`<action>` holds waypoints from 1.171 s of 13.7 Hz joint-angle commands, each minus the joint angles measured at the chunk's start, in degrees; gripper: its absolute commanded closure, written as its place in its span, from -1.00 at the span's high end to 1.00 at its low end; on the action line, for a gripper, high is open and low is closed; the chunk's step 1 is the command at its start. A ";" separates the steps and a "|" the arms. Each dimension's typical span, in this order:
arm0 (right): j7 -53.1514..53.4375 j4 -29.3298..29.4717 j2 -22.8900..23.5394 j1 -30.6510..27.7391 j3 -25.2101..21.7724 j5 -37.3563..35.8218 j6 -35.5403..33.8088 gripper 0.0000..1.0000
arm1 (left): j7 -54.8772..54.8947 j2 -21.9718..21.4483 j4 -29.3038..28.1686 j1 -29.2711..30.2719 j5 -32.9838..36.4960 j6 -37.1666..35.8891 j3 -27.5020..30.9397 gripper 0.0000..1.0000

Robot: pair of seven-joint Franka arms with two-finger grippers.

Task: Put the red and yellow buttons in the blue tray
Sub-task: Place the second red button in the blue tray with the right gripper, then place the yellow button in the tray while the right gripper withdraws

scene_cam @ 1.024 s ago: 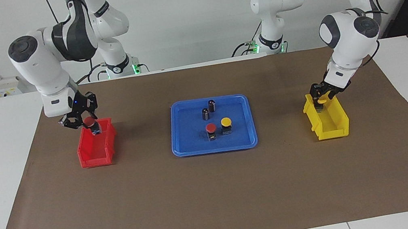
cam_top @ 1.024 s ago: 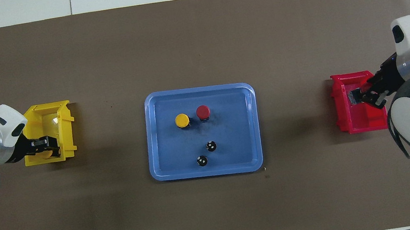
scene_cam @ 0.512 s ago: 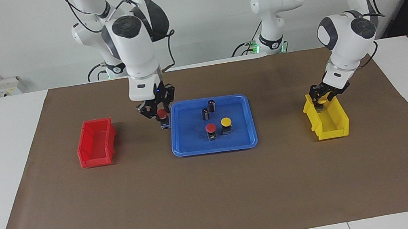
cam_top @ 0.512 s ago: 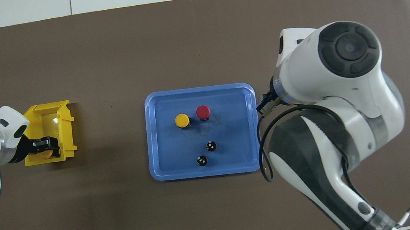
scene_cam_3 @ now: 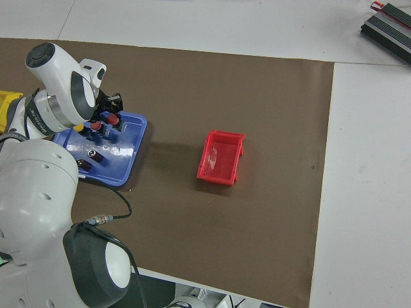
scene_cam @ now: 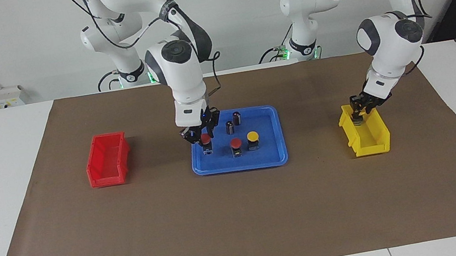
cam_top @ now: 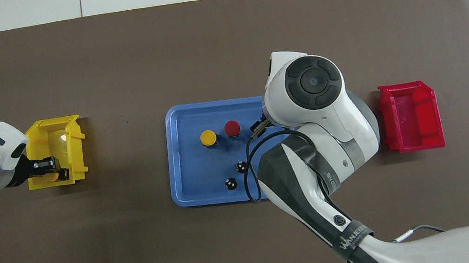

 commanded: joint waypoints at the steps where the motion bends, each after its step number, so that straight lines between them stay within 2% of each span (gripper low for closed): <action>1: -0.12 0.93 2.50 0.82 -0.18 0.66 1.01 -0.49 | 0.19 -1.51 1.96 -0.06 -0.32 -3.60 -0.30 -0.97; 3: -0.21 0.76 3.39 1.09 -0.18 0.66 1.71 -0.49 | 0.88 -1.95 9.76 -0.15 0.11 -13.78 -0.48 -0.97; 5: -0.30 0.49 3.48 1.09 -0.18 0.66 1.80 -0.48 | 1.58 -1.60 19.69 -0.07 3.36 -23.63 -0.65 -0.97; 6: -0.30 -0.03 3.48 1.09 -0.18 0.66 1.88 -0.46 | 1.41 -1.08 24.69 -0.15 3.37 -27.50 -0.74 -0.97; 7: -0.30 -0.73 3.39 1.09 -0.18 0.57 2.67 -0.40 | 0.89 0.49 27.70 -0.50 3.28 -28.15 -0.83 -0.97; 8: -0.30 -1.35 3.39 1.09 -0.18 0.57 3.20 -0.30 | -0.07 1.03 28.08 -2.07 2.93 -27.11 -0.92 -0.97; 9: -0.30 -1.53 3.48 1.18 -0.18 0.57 3.47 -0.04 | -2.69 1.03 27.73 -3.57 2.75 -25.19 -1.01 -0.97; 10: -0.30 -1.44 3.39 1.18 -0.18 0.48 3.47 0.40 | -5.15 1.03 27.03 -4.89 2.67 -24.47 -1.27 -0.97; 12: -0.29 -0.13 3.39 0.65 -0.18 0.04 2.59 0.84 | -12.17 1.74 26.59 -10.76 1.18 -22.98 -1.27 -0.97; 13: -0.21 0.57 2.78 0.30 -0.27 0.04 2.24 0.99 | -16.13 2.26 25.98 -13.75 0.56 -21.58 -1.27 -0.97; 14: -0.21 1.28 1.82 0.12 -0.70 0.13 1.63 0.99 | -19.99 3.05 25.63 -17.00 0.47 -20.08 -1.27 -0.97; 16: 0.05 6.70 0.23 -3.20 -1.24 0.48 -6.07 0.99 | -26.86 5.24 24.14 -22.37 0.20 -15.79 -1.27 -0.97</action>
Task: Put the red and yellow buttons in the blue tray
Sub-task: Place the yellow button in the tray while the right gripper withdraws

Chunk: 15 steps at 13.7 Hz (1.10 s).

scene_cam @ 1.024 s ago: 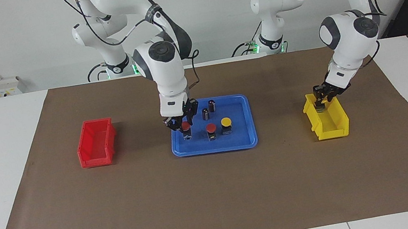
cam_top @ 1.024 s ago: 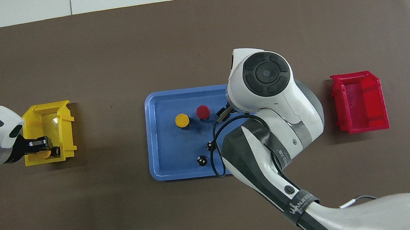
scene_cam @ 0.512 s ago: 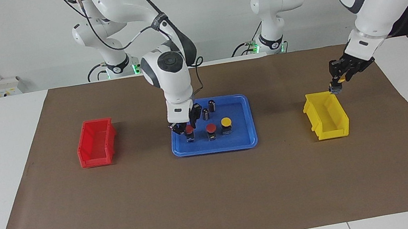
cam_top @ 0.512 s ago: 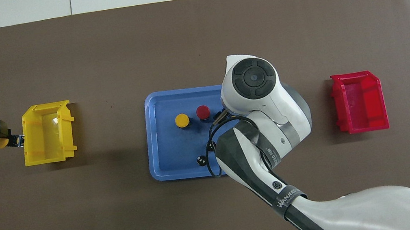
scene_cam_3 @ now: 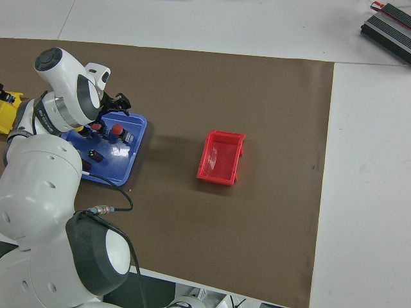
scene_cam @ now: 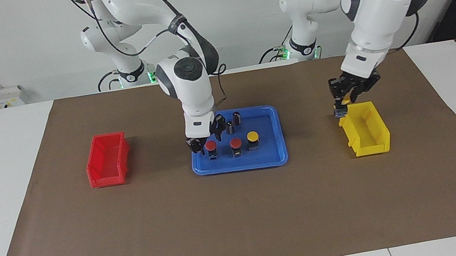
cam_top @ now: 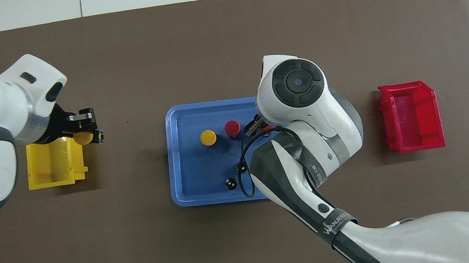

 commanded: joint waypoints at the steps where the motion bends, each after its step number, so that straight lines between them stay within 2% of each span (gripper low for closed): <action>1: 0.04 7.02 -2.54 -5.15 0.01 0.49 -10.48 0.99 | -6.48 2.00 -3.21 -5.93 -0.69 6.79 0.79 -0.97; 3: 0.22 11.43 -3.85 -8.76 -0.08 0.14 -18.39 0.99 | -7.19 4.20 -5.85 -8.39 -2.44 12.42 0.79 -0.97; 6: 0.30 13.03 -6.93 -14.38 -0.25 0.57 -23.95 0.99 | -9.03 7.62 -7.01 -10.68 -2.97 16.66 0.88 -0.97; 8: 0.30 15.57 -7.38 -19.56 -0.25 0.84 -28.16 0.99 | -10.09 8.60 -8.40 -11.48 -2.97 19.38 0.79 -0.97; 13: 0.30 16.11 -10.80 -28.89 -0.17 0.84 -35.12 0.99 | -11.50 10.79 -8.59 -12.45 -2.97 21.50 0.79 -0.97; 15: 0.22 16.11 -12.56 -30.66 -0.51 0.92 -37.58 0.99 | -11.59 11.06 -8.59 -13.06 -2.97 21.77 0.88 -0.95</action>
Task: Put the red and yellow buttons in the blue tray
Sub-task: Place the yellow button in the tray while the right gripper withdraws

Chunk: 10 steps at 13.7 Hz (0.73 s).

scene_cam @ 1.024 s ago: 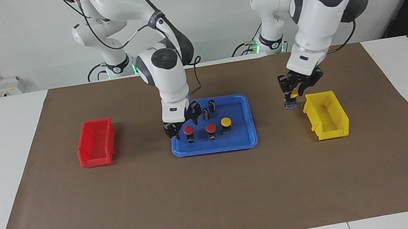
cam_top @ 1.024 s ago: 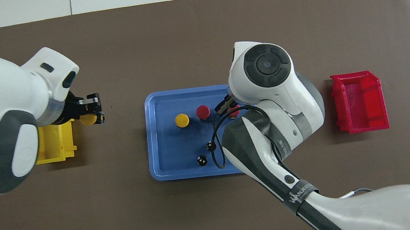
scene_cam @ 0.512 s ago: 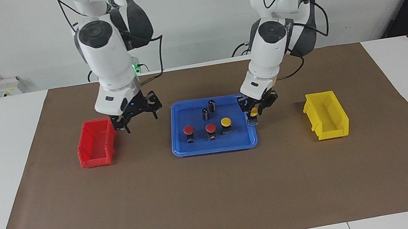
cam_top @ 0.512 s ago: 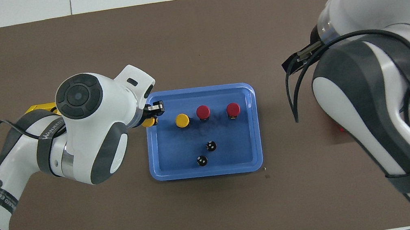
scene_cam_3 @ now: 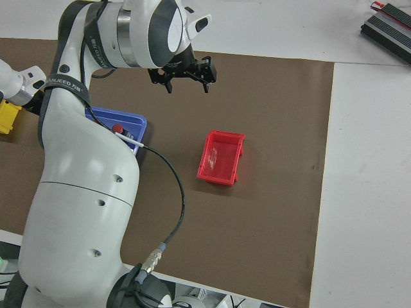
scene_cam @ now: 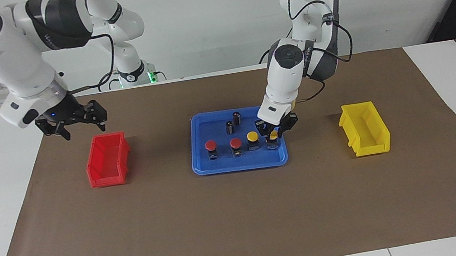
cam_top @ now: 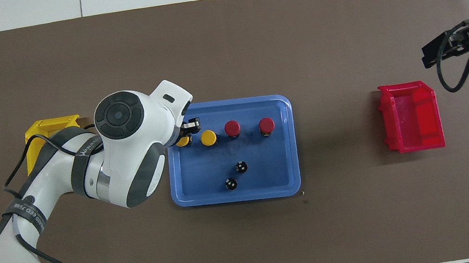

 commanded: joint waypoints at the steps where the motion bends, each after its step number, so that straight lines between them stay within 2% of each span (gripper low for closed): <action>1: 0.26 -0.35 -3.11 -1.11 -1.52 0.72 -2.79 0.99 | -0.67 -0.14 -0.90 -1.48 -0.77 1.41 0.99 -0.69; 2: 0.17 0.17 -4.16 -0.50 -4.16 0.72 -5.06 0.99 | -0.67 -0.14 -0.81 -1.48 -0.77 1.33 0.99 -0.20; 3: 0.08 1.66 -4.17 -0.41 -4.96 0.90 -6.73 0.99 | -0.76 -0.14 -0.46 -1.48 -0.77 0.54 0.99 0.01; 6: -0.18 1.59 -4.43 -0.84 -6.82 0.11 -5.87 0.99 | -0.76 -0.57 0.94 -1.39 -0.77 -0.77 1.07 0.18; 8: 0.08 -0.60 -5.05 -0.84 -6.82 0.02 -3.95 0.99 | -0.76 -0.92 4.35 -0.78 -0.77 -6.55 1.42 0.24; 10: 0.87 -2.62 -6.10 -0.84 -6.12 0.02 -3.15 0.99 | 0.11 -2.15 9.54 1.14 -0.51 -16.03 2.30 0.58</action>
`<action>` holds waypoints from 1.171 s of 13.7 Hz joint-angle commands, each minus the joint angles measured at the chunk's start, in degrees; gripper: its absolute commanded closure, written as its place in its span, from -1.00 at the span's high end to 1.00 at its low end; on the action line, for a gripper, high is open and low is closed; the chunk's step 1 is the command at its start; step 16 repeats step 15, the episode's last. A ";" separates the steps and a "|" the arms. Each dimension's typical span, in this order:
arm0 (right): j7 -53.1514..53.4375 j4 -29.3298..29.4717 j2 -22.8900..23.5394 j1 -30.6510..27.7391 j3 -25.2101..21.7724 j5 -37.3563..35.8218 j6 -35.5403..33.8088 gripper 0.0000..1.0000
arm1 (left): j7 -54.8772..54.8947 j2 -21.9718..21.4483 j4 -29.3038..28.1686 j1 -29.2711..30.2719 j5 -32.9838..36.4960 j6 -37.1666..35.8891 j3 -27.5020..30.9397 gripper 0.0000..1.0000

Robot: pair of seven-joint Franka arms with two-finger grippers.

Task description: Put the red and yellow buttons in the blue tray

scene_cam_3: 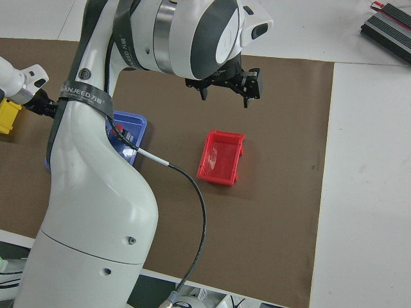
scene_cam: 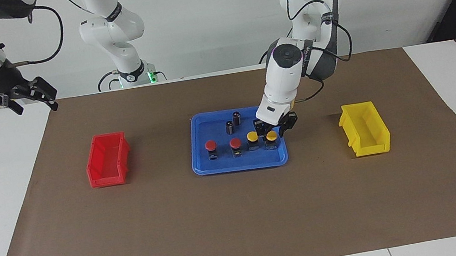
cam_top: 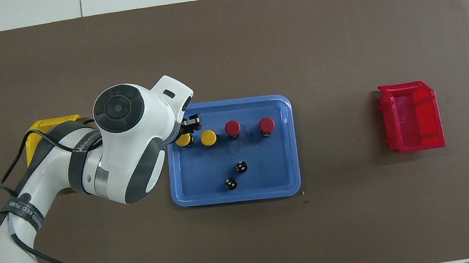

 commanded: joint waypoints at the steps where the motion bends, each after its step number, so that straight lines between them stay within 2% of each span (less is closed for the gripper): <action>1: 1.13 -4.30 -1.96 0.01 0.67 0.00 2.75 0.99 | 1.40 -2.52 6.93 3.38 0.12 -12.77 1.08 0.90; 2: 1.14 -4.32 -1.97 -0.07 0.67 0.00 2.85 0.99 | 3.41 -2.79 9.30 3.84 1.26 -16.74 1.25 1.00; 5: 0.87 -4.32 -1.80 0.27 0.58 -0.09 2.94 0.99 | 14.64 -5.59 14.15 9.00 3.29 -25.38 2.31 1.00; 7: 0.78 -4.05 -1.71 0.45 0.67 -0.35 2.93 0.99 | 21.16 -9.63 13.90 15.06 2.85 -27.23 2.40 1.00; 12: 1.22 -3.97 -1.97 0.63 0.67 -2.63 2.50 0.99 | 30.93 -13.87 14.07 23.42 3.29 -30.05 2.40 1.00; 16: 1.14 -3.79 -1.88 0.80 0.85 -3.08 2.49 0.99 | 31.38 -14.83 14.33 24.93 3.03 -30.66 2.40 1.00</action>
